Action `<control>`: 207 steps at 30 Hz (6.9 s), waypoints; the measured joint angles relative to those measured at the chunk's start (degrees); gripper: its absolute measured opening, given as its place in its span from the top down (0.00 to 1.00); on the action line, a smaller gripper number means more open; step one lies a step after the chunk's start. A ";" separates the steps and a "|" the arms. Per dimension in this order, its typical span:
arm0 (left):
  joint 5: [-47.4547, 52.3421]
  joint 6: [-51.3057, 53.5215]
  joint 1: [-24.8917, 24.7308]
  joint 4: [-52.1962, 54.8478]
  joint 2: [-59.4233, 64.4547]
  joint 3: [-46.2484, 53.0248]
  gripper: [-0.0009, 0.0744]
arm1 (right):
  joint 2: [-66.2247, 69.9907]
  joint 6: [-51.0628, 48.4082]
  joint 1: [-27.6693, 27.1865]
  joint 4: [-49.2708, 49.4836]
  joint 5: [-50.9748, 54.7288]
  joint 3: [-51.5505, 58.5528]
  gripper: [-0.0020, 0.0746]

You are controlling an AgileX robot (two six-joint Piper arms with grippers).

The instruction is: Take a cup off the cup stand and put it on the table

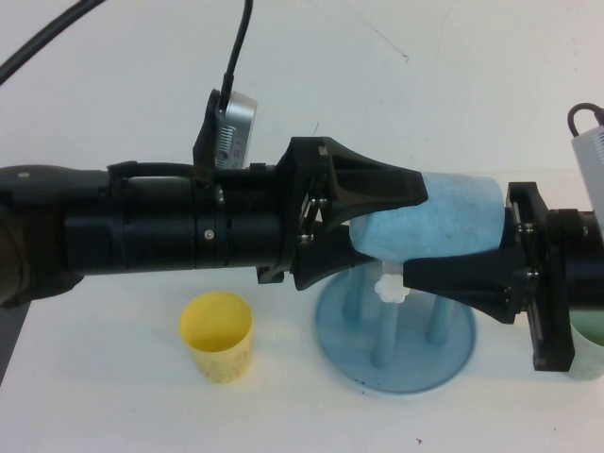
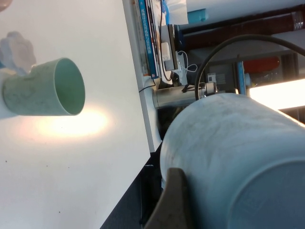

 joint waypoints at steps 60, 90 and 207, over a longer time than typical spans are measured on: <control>4.44 6.04 20.33 54.25 -15.90 -0.69 0.99 | 15.93 97.47 22.28 -98.95 1.98 -24.46 0.92; 0.71 -1.94 20.33 62.91 -21.19 -0.69 0.99 | 20.66 105.18 22.37 -99.26 -7.81 -18.07 0.64; -20.95 -18.86 20.33 70.58 -84.19 48.38 0.99 | -83.80 106.56 -22.46 -99.95 -47.07 45.18 0.94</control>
